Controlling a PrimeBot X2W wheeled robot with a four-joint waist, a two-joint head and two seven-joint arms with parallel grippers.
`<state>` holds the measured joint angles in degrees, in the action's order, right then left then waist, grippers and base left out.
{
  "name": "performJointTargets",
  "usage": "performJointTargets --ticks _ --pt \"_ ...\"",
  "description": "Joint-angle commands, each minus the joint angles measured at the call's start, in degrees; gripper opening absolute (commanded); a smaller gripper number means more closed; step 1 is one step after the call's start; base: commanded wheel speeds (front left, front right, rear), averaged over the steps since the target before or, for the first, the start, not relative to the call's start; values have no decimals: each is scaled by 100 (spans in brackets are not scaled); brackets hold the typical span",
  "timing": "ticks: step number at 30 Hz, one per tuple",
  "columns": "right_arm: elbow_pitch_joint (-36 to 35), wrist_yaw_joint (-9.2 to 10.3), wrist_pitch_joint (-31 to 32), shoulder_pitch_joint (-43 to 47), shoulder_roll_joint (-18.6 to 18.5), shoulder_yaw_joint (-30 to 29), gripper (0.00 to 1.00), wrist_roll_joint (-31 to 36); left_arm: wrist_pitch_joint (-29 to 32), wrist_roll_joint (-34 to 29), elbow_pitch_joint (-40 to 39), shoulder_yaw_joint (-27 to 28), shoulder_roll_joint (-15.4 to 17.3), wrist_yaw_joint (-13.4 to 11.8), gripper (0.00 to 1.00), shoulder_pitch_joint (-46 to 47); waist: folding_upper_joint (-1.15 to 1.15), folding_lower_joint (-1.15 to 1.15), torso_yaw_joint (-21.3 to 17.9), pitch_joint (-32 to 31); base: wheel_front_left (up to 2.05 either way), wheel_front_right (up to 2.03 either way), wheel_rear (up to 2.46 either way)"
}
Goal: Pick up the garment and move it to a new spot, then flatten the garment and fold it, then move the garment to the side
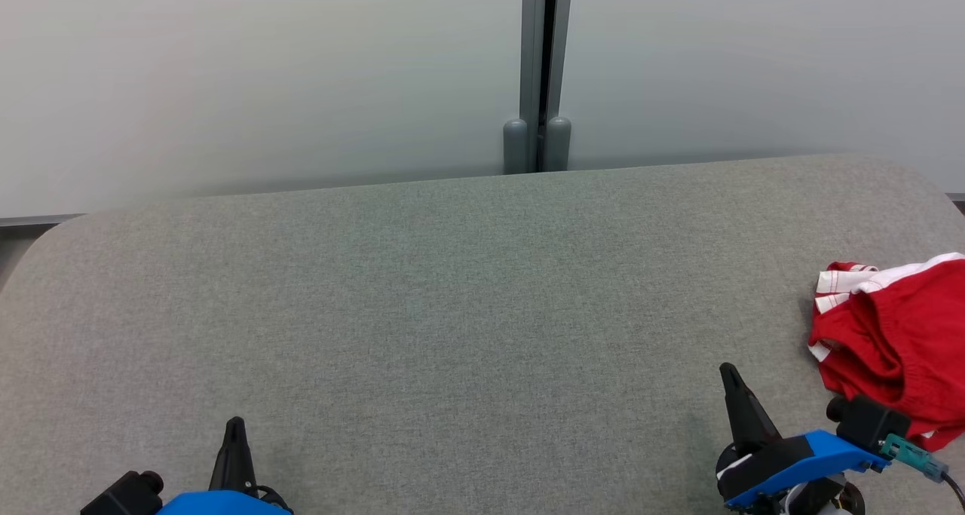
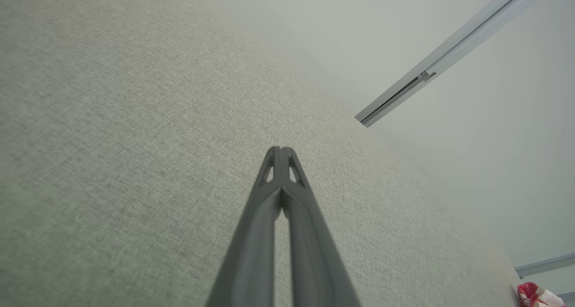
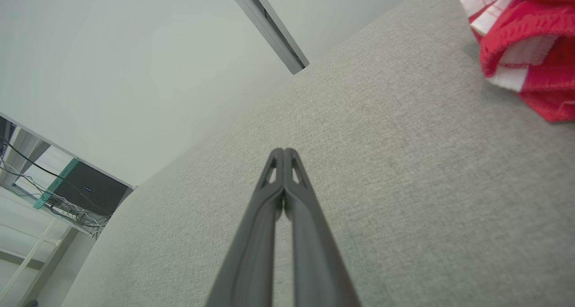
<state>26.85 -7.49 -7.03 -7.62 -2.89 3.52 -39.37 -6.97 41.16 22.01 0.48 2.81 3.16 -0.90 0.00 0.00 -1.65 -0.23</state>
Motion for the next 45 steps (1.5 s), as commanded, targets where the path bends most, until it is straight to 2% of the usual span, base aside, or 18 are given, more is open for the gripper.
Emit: performJointTargets --ticks 1,45 --pt "-148 -1 62 3 0 -58 0 -258 54 229 -125 46 8 48 0 199 0 0 3 1 0 0 0" --pt "-812 -1 810 88 0 -605 0 -3124 799 3012 -524 378 9 275 0 528 0 0 78 19 0 0 0"
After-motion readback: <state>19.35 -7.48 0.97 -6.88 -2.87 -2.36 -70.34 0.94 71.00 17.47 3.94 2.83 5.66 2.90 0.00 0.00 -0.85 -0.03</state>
